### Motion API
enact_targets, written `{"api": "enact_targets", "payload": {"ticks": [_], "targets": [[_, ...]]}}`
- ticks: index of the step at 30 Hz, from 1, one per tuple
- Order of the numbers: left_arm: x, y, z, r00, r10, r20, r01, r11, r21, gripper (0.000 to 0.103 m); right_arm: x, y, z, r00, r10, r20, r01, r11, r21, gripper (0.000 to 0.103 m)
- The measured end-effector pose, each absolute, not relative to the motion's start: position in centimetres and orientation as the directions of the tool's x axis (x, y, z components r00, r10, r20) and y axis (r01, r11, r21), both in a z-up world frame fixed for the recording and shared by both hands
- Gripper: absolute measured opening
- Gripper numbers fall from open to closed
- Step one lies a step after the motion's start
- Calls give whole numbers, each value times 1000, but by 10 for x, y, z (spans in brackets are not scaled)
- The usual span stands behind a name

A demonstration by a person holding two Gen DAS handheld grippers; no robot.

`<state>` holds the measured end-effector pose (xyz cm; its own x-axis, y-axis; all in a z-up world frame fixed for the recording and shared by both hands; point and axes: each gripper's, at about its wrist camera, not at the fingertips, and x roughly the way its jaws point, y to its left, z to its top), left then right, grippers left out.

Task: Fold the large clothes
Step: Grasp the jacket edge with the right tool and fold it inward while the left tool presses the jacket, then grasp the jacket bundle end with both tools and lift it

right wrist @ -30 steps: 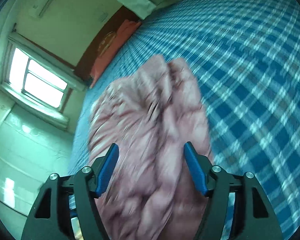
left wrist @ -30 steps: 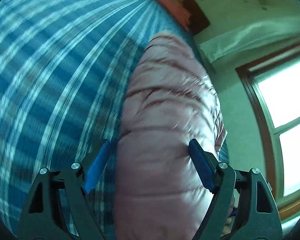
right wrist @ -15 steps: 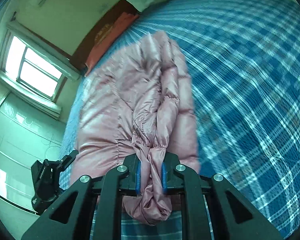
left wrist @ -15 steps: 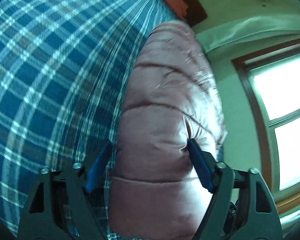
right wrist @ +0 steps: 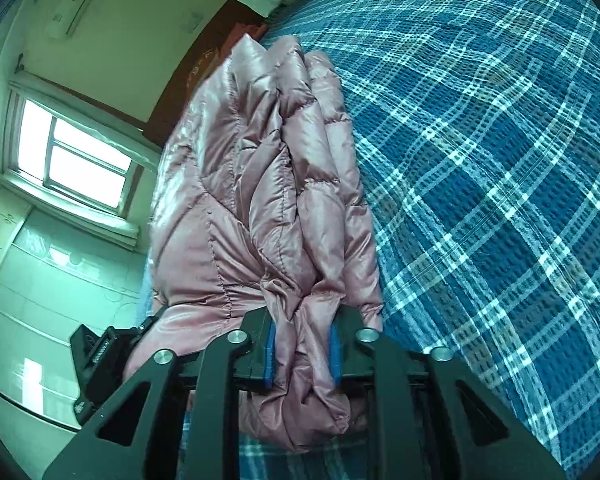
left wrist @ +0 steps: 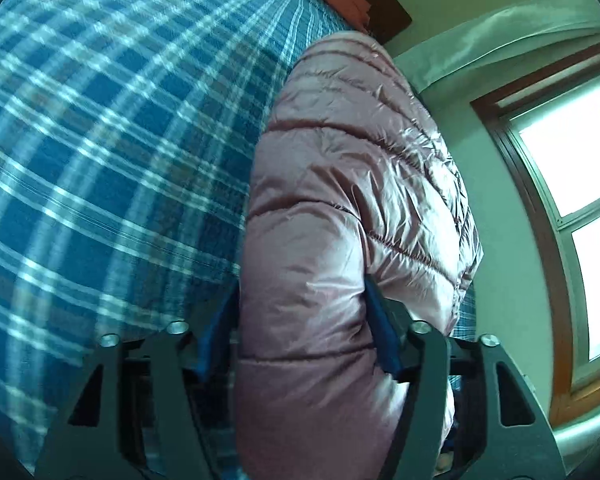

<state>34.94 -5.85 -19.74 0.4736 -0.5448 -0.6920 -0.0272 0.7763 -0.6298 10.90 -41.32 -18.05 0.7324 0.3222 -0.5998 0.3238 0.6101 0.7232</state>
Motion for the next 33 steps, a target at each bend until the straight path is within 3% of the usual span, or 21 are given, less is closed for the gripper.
{"api": "enact_targets", "payload": {"ticks": [4,5,14,21,23,28,33], "targets": [[348,-35,-178,537,-517,-667,-27,780,-626,74,101,-424,-153,751,272,-601,324,641,695,64],[348,-31,-176,548,-517,-658,-31,774,-633,75,101,-428,-146,763,256,-594,319,650,690,65],[423,-37,-179,482,-639,-600,-107,636,-764,76,174,-464,-123,806,235,-543,318,602,733,69],[449,-69,-184,458,-590,-665,-80,718,-692,79,219,-466,-152,749,215,-627,404,601,689,69],[452,-73,-191,442,-580,-684,-91,730,-678,80,223,-462,-163,753,235,-615,401,577,712,75],[455,-69,-212,428,-608,-669,-120,695,-709,84,226,-458,-171,789,308,-532,305,555,774,77],[453,-69,-213,429,-603,-672,-125,698,-706,85,234,-452,-171,783,333,-526,266,586,766,77]]}}
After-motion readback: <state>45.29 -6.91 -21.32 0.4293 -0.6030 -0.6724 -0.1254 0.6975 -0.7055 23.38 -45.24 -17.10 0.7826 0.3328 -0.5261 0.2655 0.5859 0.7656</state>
